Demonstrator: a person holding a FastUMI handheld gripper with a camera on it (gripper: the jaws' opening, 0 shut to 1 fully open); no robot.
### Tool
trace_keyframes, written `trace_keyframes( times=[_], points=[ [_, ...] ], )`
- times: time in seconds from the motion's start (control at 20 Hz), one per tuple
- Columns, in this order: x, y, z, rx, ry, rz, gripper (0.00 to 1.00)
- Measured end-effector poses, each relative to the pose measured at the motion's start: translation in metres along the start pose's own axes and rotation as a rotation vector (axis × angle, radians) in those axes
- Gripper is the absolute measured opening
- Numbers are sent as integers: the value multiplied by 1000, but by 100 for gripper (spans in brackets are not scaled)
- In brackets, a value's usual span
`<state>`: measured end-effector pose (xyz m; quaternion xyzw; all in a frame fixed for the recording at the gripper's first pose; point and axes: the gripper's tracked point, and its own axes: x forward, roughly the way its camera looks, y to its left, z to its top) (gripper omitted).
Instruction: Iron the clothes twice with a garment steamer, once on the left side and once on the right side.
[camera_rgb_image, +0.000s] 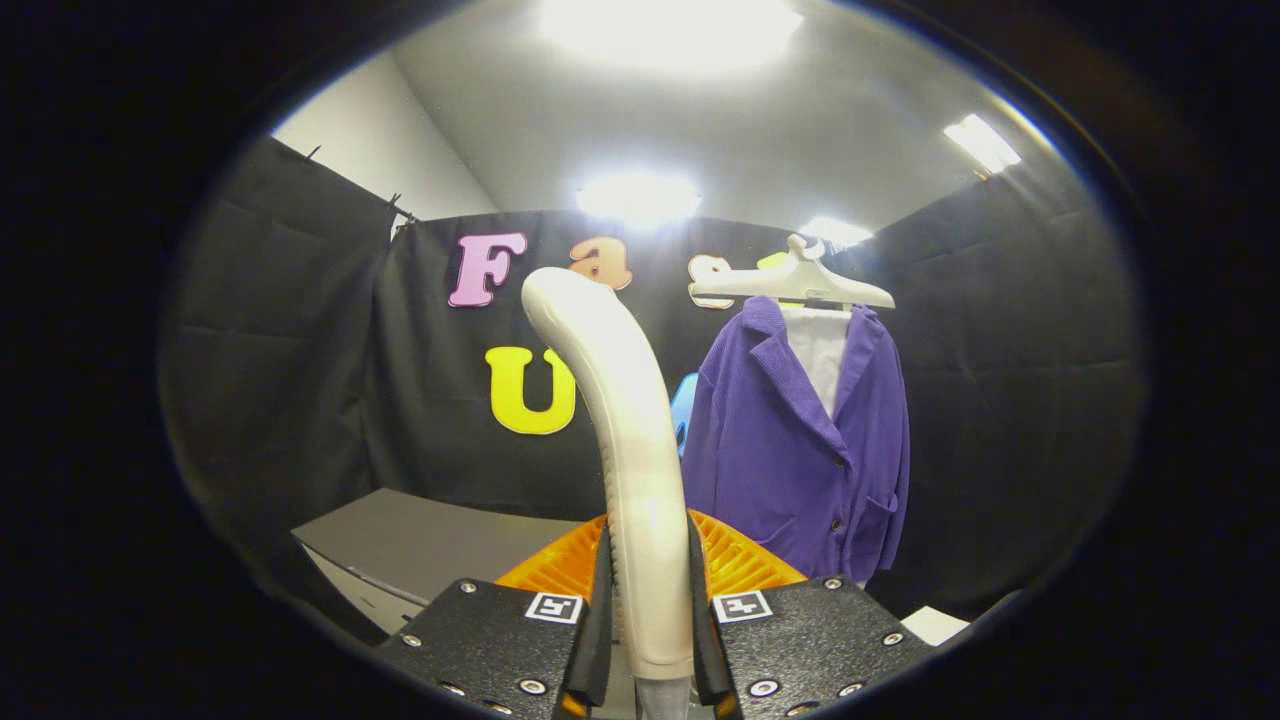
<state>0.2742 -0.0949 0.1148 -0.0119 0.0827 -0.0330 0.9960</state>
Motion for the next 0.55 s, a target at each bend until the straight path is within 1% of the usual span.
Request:
trace_keyframes(
  times=[0.15, 0.4, 0.55],
  points=[
    [11, 5, 1, 22, -3, 2, 33],
    [17, -5, -7, 45, 12, -37, 33],
    [18, 0, -10, 34, 33, -23, 33]
  ],
)
